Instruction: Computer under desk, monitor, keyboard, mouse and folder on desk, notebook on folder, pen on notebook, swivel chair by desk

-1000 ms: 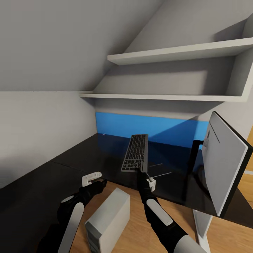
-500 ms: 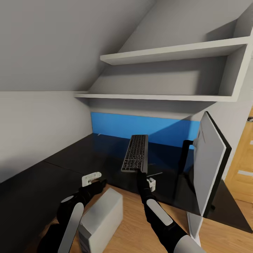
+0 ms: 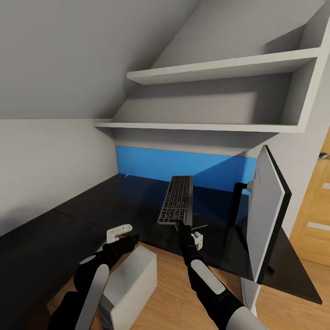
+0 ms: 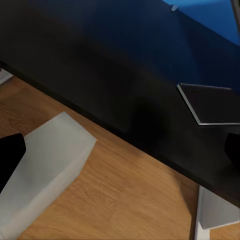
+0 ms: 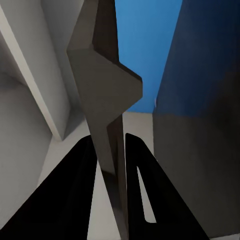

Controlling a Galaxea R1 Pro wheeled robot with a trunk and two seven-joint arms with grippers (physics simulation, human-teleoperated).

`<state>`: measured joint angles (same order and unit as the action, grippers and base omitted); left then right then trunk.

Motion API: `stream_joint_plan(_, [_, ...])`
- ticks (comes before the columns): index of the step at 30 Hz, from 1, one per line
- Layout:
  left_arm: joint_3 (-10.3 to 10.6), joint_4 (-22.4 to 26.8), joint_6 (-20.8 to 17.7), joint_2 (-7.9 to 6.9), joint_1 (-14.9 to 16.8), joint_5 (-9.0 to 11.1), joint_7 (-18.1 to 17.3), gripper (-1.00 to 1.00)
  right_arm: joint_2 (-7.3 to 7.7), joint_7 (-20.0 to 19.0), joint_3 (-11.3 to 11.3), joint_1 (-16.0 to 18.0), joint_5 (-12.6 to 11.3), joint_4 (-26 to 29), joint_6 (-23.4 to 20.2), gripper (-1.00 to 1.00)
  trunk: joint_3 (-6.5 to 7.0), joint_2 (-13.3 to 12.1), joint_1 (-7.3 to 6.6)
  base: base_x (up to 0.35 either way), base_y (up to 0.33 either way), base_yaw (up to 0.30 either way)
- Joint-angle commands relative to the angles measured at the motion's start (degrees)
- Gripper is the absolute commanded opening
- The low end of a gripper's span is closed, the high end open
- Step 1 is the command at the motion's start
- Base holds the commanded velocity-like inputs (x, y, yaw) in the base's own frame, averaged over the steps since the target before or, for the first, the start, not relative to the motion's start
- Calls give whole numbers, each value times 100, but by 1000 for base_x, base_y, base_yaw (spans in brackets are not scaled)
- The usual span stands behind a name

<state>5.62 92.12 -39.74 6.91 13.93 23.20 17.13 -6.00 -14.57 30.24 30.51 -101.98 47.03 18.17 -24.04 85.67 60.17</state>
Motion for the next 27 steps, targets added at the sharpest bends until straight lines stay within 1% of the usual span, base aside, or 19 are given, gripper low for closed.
stream_joint_plan(1, [3,6,-16,-1,4,61,53,100,3,-55,26,7,-67,-5,34,-100,-7,4,0,0,-3,0])
stream_joint_plan(5, [-13,7,-16,-5,4,62,53,100,3,-52,26,7,-67,-13,48,-100,-2,4,0,0,-1,11])
stream_joint_plan(10, [-16,24,-5,-6,4,59,61,100,-4,-44,34,7,-59,-18,53,-100,29,4,0,0,0,93])
stream_joint_plan(13, [-19,53,87,-12,4,54,69,100,-6,-32,40,7,-45,-12,48,-100,52,4,0,0,0,126])
stream_joint_plan(14, [-15,58,190,-59,4,54,69,100,-6,-30,47,7,-43,-11,47,-100,60,4,0,0,0,132])
stream_joint_plan(16, [-10,60,268,-139,4,54,69,100,-6,-29,95,7,-41,-10,47,-100,76,4,0,0,0,133])
stream_joint_plan(21, [-20,60,374,-174,4,48,93,100,-6,-29,136,7,-41,-10,47,-100,115,4,0,0,0,134])
stream_joint_plan(24, [-18,60,437,-214,4,47,337,100,-6,-29,199,7,-39,-10,47,-100,138,4,0,0,0,134])
stream_joint_plan(25, [2,60,470,-228,4,51,555,100,-6,-29,227,7,-40,-10,47,-100,146,4,0,0,0,137])
stream_joint_plan(27, [10,60,479,-232,4,52,636,100,-6,-29,236,7,-37,-10,47,-100,162,4,0,0,0,138])
